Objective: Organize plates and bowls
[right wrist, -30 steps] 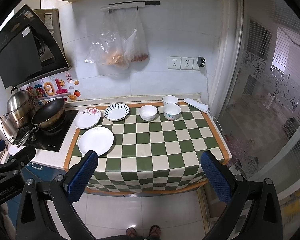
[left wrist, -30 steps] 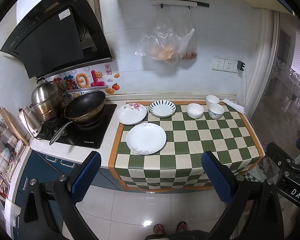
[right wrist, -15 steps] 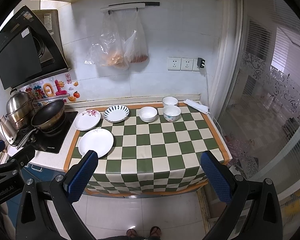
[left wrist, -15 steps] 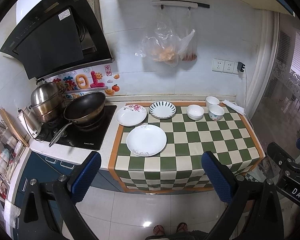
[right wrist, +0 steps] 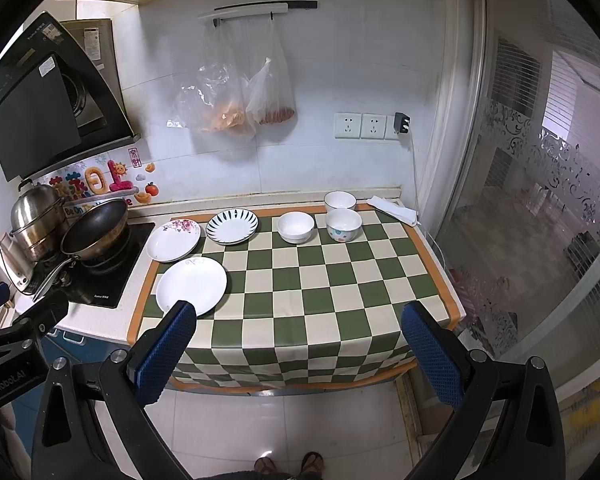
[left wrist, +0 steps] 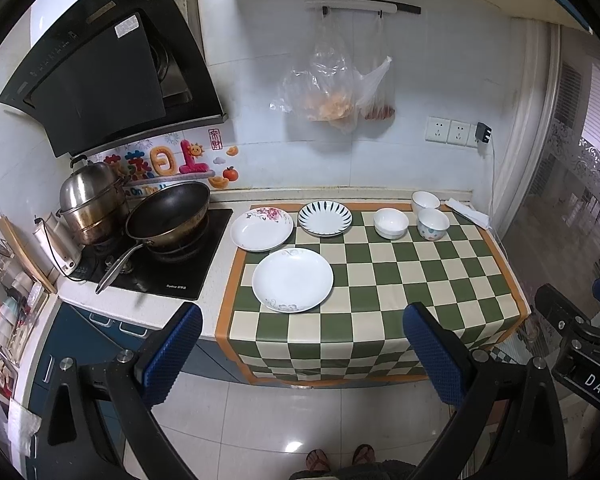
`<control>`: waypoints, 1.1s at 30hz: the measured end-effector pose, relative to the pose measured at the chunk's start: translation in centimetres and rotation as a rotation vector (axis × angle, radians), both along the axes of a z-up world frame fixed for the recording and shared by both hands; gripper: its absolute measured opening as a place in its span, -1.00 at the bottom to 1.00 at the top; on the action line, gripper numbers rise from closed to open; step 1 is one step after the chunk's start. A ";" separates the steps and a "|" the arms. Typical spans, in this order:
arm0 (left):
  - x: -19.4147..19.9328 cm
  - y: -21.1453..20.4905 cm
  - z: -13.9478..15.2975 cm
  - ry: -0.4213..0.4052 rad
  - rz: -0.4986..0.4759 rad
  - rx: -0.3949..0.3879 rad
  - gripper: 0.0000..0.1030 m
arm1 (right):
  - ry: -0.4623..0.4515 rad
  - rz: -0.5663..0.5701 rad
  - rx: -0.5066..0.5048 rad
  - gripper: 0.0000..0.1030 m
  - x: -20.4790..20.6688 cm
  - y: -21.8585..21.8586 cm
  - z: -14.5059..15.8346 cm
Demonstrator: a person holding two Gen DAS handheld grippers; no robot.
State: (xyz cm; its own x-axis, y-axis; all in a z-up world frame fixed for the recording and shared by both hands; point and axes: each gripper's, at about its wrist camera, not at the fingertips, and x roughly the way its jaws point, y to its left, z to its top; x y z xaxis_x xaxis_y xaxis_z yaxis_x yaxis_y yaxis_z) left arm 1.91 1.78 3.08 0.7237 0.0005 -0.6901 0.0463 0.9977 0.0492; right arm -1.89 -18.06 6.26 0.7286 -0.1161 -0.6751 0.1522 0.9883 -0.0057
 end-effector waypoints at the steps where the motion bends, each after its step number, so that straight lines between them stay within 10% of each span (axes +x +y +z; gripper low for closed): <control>1: 0.2 0.1 0.2 0.001 0.000 0.000 0.99 | 0.000 0.000 0.002 1.00 0.0 -0.1 0.0; 14: 2.1 1.8 -1.7 0.003 0.036 -0.008 0.99 | 0.026 0.029 0.112 1.00 3.3 0.1 -3.4; 33: 24.6 8.3 -21.6 0.342 0.160 0.052 0.99 | 0.446 0.208 0.332 1.00 31.3 2.1 -29.1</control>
State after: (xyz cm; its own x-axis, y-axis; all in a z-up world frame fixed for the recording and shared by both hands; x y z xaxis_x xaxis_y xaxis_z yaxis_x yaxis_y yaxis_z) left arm 26.48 10.12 -18.50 0.4399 0.1358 -0.8877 -0.0873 0.9903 0.1082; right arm 29.38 -15.96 -22.87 0.3512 0.2688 -0.8969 0.0091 0.9569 0.2904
